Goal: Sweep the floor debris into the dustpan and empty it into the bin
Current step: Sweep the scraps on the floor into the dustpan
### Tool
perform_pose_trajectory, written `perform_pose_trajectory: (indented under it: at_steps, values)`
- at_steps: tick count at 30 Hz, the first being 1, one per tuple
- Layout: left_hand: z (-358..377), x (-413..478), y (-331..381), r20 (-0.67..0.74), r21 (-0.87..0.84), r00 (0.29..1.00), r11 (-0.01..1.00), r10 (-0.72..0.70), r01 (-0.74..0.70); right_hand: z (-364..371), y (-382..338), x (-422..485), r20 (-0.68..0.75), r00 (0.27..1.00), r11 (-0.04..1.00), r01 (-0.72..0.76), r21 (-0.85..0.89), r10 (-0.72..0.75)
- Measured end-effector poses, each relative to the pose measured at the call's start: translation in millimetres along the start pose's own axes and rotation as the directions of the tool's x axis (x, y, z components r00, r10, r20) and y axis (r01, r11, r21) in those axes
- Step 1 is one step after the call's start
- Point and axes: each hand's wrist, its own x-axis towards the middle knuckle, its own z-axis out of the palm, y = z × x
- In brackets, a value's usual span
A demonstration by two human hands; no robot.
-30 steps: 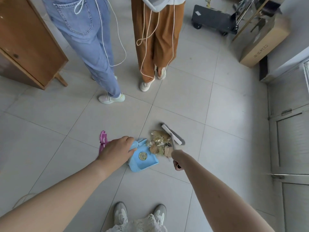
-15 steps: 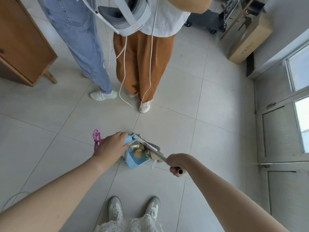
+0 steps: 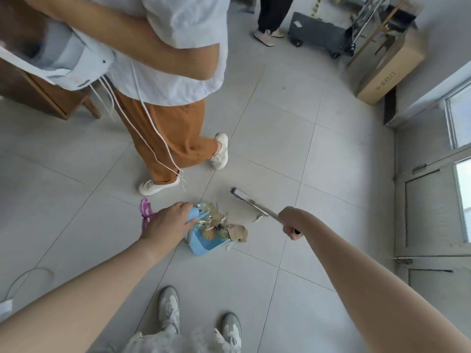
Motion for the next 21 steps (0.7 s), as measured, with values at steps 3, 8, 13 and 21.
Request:
perform_pose_trajectory:
  at_steps: [3, 8, 13, 21]
  values:
    - [6, -14, 13, -0.013, -0.009, 0.999, 0.999, -0.039, 0.039, 6, 27, 11, 0.014, 1.000, 0.998, -0.018, -0.059, 0.019]
    - [18, -43, 36, -0.066, 0.006, 0.995, 0.997, -0.078, 0.079, 11, 51, 21, 0.054, 0.999, 1.000, 0.005, 0.000, -0.005]
    - [26, -76, 48, -0.077, -0.027, 0.987, 0.990, -0.143, 0.142, -5, 61, 20, 0.054, 0.997, 0.998, 0.052, -0.024, -0.051]
    - [23, -89, 50, -0.056, 0.004, 0.989, 0.990, -0.139, 0.139, -23, 69, 34, 0.067, 0.983, 0.982, 0.176, -0.071, -0.171]
